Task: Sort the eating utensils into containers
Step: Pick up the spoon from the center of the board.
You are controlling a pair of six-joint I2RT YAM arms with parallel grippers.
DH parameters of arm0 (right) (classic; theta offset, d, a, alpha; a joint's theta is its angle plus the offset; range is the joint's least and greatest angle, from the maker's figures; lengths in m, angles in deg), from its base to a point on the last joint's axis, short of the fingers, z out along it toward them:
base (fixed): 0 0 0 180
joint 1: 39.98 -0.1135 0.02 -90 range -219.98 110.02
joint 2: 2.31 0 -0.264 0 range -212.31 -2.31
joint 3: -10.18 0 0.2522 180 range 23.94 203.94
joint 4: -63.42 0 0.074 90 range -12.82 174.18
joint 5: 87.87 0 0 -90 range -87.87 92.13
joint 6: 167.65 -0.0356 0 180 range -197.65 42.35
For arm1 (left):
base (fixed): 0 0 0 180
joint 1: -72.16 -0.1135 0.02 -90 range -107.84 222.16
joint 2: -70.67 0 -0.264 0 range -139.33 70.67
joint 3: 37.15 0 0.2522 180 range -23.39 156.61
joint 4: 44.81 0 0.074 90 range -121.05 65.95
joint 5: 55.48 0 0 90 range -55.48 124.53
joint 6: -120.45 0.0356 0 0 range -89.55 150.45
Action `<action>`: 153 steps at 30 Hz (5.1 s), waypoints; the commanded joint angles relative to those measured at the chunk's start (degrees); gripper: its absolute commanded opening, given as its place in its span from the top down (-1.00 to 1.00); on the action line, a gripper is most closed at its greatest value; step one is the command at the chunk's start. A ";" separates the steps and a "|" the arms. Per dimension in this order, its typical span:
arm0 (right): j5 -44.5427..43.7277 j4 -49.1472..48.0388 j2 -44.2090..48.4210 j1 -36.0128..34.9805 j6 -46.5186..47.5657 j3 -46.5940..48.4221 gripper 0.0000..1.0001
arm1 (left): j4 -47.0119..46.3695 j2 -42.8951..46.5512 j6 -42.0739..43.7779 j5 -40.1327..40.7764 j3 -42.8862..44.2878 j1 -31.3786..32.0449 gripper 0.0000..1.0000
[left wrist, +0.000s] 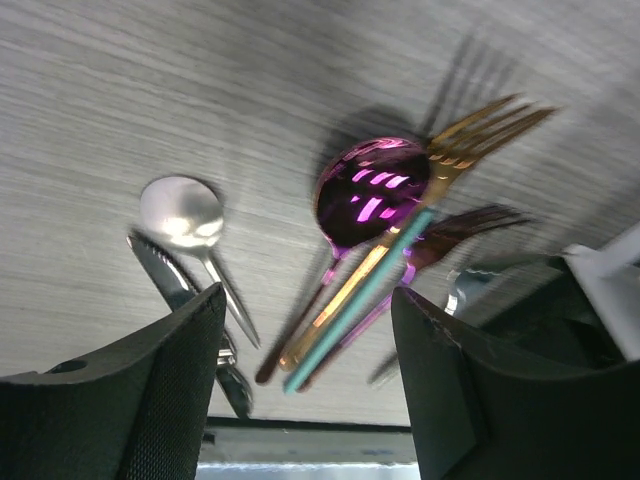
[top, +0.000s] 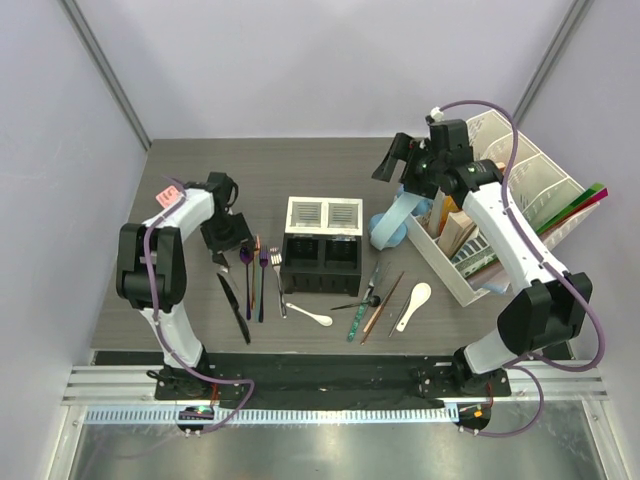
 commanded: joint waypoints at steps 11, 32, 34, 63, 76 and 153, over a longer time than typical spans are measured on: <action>6.06 -5.79 -0.08 1.31 -7.86 -2.35 -0.99 | -7.98 4.59 4.57 0.25 -10.64 2.31 -0.36; 2.90 -6.41 2.56 1.40 -8.74 -5.69 -0.99 | -6.14 2.05 3.52 2.89 -6.51 5.47 -0.29; 4.04 -6.67 1.43 1.49 -8.83 -4.64 -0.99 | -6.14 1.43 3.52 3.41 -6.59 5.56 -0.15; 6.86 -8.34 0.54 0.52 -6.98 -5.95 -0.99 | -7.02 -1.64 3.95 8.07 -5.10 5.56 -0.13; 7.12 -8.25 -1.39 0.52 -7.60 -5.78 -0.99 | -7.81 -1.56 5.28 6.41 -4.40 5.30 -0.26; 6.42 -7.73 3.26 0.43 -8.56 -10.52 -0.98 | -7.28 -0.87 1.41 3.15 -8.45 10.84 1.00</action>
